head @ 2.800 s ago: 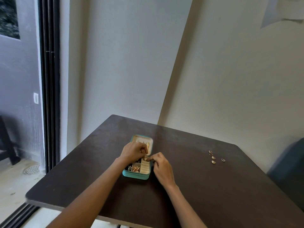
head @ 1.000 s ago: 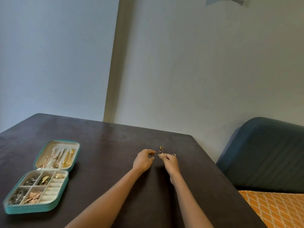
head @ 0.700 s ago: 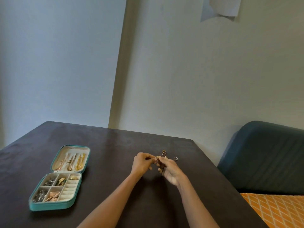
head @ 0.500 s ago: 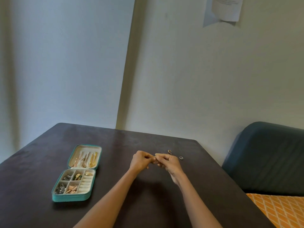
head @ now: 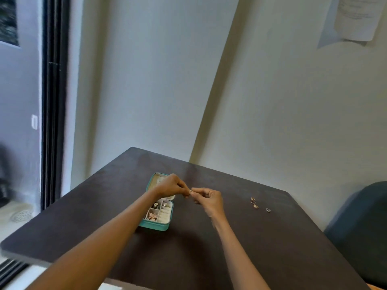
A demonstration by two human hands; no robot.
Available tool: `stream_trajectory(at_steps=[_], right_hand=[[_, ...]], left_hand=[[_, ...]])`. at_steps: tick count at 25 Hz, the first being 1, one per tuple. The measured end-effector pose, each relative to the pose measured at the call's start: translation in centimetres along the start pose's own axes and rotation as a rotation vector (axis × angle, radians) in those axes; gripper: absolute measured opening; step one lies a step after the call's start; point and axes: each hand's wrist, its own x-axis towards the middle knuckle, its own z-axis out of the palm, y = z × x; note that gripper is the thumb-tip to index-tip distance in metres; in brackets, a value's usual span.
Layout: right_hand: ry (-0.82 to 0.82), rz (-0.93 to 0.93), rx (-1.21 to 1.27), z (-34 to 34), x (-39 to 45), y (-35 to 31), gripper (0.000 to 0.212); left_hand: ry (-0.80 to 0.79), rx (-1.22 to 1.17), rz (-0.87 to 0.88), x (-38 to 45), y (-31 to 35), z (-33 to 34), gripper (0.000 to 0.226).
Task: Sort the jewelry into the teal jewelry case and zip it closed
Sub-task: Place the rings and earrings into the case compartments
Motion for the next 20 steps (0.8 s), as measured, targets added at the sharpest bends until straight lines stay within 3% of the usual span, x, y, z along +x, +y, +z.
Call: stream_trajectory(at_steps=[3, 8, 13, 20], right_hand=[[-0.042, -0.034, -0.029, 2.9, -0.2, -0.1, 0.012], [-0.063, -0.049, -0.134, 5.0, -0.6, 0.6, 0.014], [-0.104, -0.105, -0.292, 6.0, -1.3, 0.8, 0.013], [-0.136, -0.101, -0.348, 5.8, -1.6, 1.5, 0.013]], left_hand=[[-0.019, 0.029, -0.026, -1.6, -1.7, -2.2, 0.013], [-0.218, 0.319, -0.07, -2.6, -3.0, -4.2, 0.029], [-0.144, 0.581, -0.096, -3.0, -2.7, -2.5, 0.027], [-0.151, 0.706, -0.062, -2.5, -2.7, -2.5, 0.031]])
